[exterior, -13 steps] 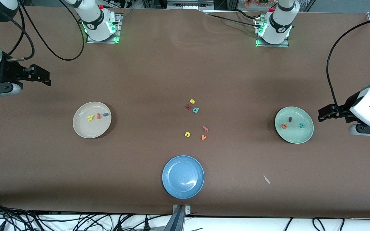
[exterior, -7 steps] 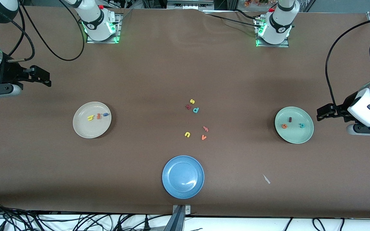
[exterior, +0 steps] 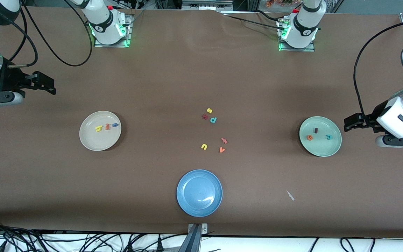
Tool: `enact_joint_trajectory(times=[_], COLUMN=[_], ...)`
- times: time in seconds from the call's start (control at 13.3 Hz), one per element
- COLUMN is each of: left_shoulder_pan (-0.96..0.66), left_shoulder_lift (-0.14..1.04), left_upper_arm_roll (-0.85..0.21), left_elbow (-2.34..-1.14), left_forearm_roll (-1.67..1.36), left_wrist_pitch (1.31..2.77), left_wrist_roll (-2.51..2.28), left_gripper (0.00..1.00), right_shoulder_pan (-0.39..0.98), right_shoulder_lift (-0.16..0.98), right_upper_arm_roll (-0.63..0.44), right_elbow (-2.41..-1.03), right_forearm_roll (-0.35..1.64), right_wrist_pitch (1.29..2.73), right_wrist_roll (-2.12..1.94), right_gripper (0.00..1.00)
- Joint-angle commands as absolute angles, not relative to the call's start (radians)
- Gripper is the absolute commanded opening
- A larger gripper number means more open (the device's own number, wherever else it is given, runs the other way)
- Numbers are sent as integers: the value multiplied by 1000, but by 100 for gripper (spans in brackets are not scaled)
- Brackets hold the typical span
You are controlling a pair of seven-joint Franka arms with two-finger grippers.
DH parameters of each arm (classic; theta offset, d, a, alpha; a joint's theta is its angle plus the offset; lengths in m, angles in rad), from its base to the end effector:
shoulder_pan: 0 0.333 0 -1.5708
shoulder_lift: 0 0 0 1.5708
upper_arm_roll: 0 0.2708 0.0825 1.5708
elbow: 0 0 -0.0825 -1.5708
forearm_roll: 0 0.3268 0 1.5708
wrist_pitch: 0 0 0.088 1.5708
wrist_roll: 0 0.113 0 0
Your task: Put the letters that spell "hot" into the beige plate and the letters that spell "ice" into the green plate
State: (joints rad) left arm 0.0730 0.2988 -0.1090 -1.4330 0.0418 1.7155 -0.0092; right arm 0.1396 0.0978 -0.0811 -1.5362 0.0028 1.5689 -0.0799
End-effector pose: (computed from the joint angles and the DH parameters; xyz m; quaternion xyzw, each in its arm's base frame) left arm 0.5803 -0.0092 0.4830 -0.9999 0.0143 0.0072 0.0048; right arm 0.5193 0.0326 0.5378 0.9971 0.0691 -0.0324 0.0022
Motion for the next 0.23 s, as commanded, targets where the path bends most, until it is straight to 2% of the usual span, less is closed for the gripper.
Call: enact_joint_trajectory(times=[0.0, 0.15], left_shoulder_pan=[74, 74], left_shoulder_lift=[276, 276], left_upper_arm_roll=[-110, -112], left_elbow=[-1456, -1456], left_forearm_roll=[44, 44], left_wrist_pitch=[1713, 1712], left_wrist_roll=[6, 6], left_gripper=[100, 100], right_shoulder_pan=[133, 133], right_shoulder_lift=[114, 114], right_upper_arm_roll=[-80, -80], right_elbow=[-1502, -1502], right_forearm_roll=[25, 25], right_wrist_pitch=[1545, 1545], right_wrist_roll=[-69, -67], right_gripper=[100, 100])
